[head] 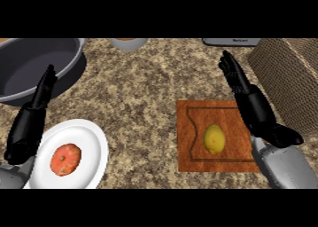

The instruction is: Pick the lemon from the cutting board and place it in the basket

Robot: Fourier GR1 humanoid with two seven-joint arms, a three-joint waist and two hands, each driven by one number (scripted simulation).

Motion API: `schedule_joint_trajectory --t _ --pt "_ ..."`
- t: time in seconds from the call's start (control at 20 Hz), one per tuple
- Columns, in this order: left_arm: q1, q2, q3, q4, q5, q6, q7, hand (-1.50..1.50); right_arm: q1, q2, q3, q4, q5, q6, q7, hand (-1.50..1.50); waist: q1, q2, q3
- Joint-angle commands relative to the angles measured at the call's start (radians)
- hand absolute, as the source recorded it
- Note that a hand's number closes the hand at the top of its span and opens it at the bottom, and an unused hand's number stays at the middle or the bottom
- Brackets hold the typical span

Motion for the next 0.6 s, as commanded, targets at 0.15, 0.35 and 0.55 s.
schedule_joint_trajectory --t 0.15,0.35,0.55 --pt "0.003 -0.023 0.091 0.083 0.167 -0.084 0.157 0.00 -0.037 -0.058 -0.248 0.077 -0.203 0.114 -0.123 1.50 -0.013 0.013 0.013" --pt "0.058 -0.071 0.066 0.117 0.263 -0.141 0.224 0.00 0.011 -0.203 -0.047 0.082 0.081 0.212 -0.218 1.50 0.004 0.015 0.010" --pt "0.018 -0.048 0.103 0.174 0.286 -0.182 0.254 0.00 -0.027 0.035 0.146 0.093 0.368 -0.109 -0.204 -1.50 0.007 0.008 0.010"
